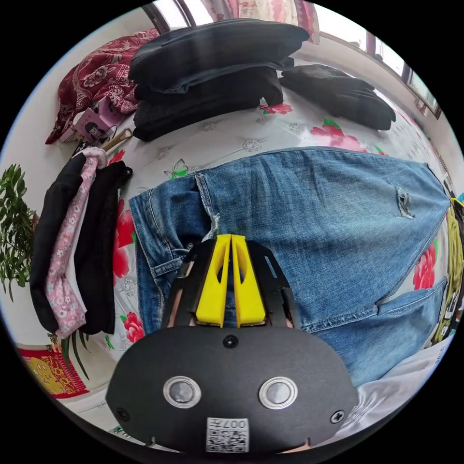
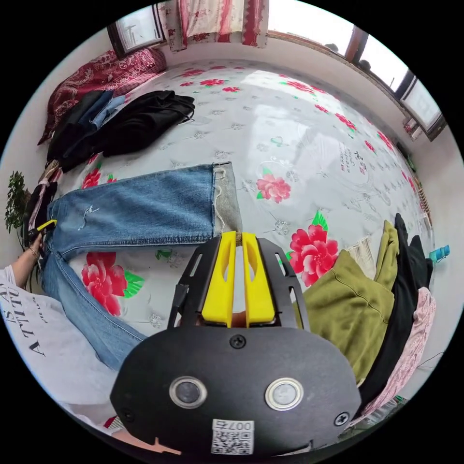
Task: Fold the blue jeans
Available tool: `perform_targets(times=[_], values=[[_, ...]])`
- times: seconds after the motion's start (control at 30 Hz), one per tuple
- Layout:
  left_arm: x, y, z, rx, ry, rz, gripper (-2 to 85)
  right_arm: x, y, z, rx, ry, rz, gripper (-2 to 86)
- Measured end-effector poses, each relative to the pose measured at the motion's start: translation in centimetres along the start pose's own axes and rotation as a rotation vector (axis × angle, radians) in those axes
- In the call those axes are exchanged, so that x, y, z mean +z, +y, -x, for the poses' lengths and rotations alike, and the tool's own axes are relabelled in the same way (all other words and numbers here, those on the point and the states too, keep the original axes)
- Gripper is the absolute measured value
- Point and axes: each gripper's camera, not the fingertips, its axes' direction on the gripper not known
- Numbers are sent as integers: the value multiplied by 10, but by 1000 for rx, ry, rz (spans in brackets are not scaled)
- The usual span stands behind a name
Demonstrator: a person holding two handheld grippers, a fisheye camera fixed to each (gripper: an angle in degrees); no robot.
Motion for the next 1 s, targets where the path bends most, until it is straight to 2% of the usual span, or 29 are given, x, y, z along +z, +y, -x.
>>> perform_targets(times=[0.07, 0.13, 0.2, 0.3, 0.43, 0.5, 0.57, 0.6, 0.7, 0.87, 1.0], values=[[-7, 1, 8, -50, 66, 21, -10, 21, 2, 0, 73, 67, 89, 10], [-23, 5, 14, -85, 91, -23, -10, 20, 9, -1, 127, 58, 69, 15], [-44, 11, 22, -105, 95, -95, -10, -4, 20, 4, 187, 74, -108, 22], [-57, 11, 41, -134, 81, -137, -10, -13, 5, 25, 109, -5, -210, 33], [-38, -22, 68, -188, 37, -87, -10, 17, -34, 46, 58, -69, -140, 43], [-13, -38, 76, -223, 57, 26, -10, 63, -53, 48, 107, -103, 37, 41], [-5, -46, 80, -220, 66, 19, -10, 55, -46, 40, 215, -62, -125, 29], [-5, -48, 82, -220, 66, 18, -10, 63, -49, 31, 275, -69, -75, 19], [-13, -46, 89, -184, 62, 37, -10, 45, -41, 11, 306, -159, -108, 6], [-75, 36, 117, -268, 91, -121, -9, -1, 28, -10, 342, -343, -232, 5], [-111, 123, 141, -368, 52, -134, -9, -17, 122, -5, 361, -327, -190, 13]])
